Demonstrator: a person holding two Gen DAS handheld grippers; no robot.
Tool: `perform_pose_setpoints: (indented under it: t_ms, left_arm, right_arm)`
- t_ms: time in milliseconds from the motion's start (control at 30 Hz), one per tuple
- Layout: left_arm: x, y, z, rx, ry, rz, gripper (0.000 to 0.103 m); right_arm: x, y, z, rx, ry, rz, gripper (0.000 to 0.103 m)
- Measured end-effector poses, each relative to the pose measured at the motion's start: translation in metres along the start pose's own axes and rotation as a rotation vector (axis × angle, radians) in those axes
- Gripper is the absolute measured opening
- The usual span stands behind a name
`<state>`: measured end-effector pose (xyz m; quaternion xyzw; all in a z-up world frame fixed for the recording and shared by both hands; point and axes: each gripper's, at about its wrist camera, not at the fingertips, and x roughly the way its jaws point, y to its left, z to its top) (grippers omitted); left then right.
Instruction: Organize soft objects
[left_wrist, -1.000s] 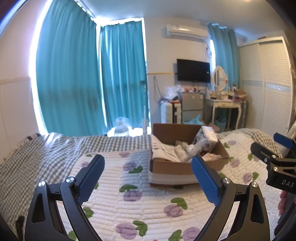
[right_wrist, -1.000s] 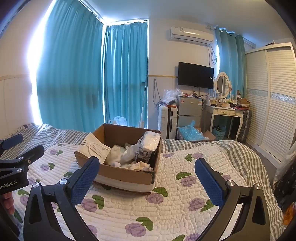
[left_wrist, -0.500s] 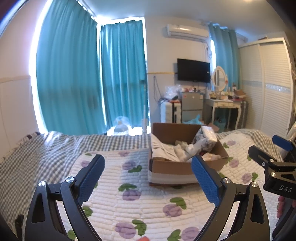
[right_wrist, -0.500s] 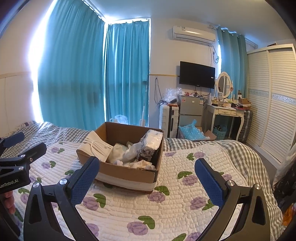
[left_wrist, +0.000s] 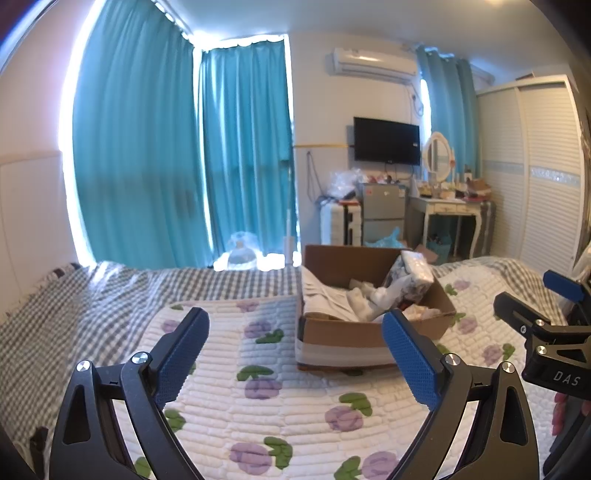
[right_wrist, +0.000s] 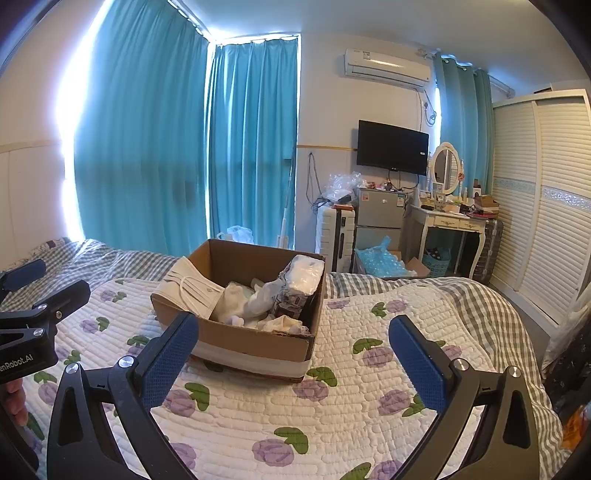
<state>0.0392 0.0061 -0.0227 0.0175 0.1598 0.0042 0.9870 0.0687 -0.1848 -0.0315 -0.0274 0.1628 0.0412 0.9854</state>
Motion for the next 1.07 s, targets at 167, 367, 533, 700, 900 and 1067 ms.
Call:
perform_pose_setpoints:
  t_ms: [167,367,533,700,900,1067]
  left_arm:
    - [-0.0001,0.0,0.0001,0.0,0.001,0.0,0.096]
    - [-0.0001,-0.0002,0.0002,-0.001,0.001,0.0,0.096]
    - [-0.0001,-0.0002,0.0002,0.0,0.001,0.001,0.096]
    - [-0.0002,-0.0003,0.0003,0.0,0.001,0.002,0.096]
    - [-0.001,-0.0009,0.0,0.0,0.001,-0.001,0.096]
    - [-0.0003,-0.0013,0.0004,0.004,0.001,0.003,0.096]
  right_arm:
    - [-0.001,-0.001,-0.0004,0.001,0.001,-0.002,0.103]
    - [-0.0004,-0.0007,-0.0001,0.0,0.002,0.001,0.103]
    - [-0.0002,0.0,-0.0003,0.0,0.003,0.0,0.103]
    - [0.0,0.0003,-0.0001,-0.001,0.004,-0.001,0.103]
    - [0.0005,0.0005,-0.0009,0.001,0.006,0.0,0.103]
    - [0.0011,0.0006,-0.0018,0.0,0.009,0.002,0.103]
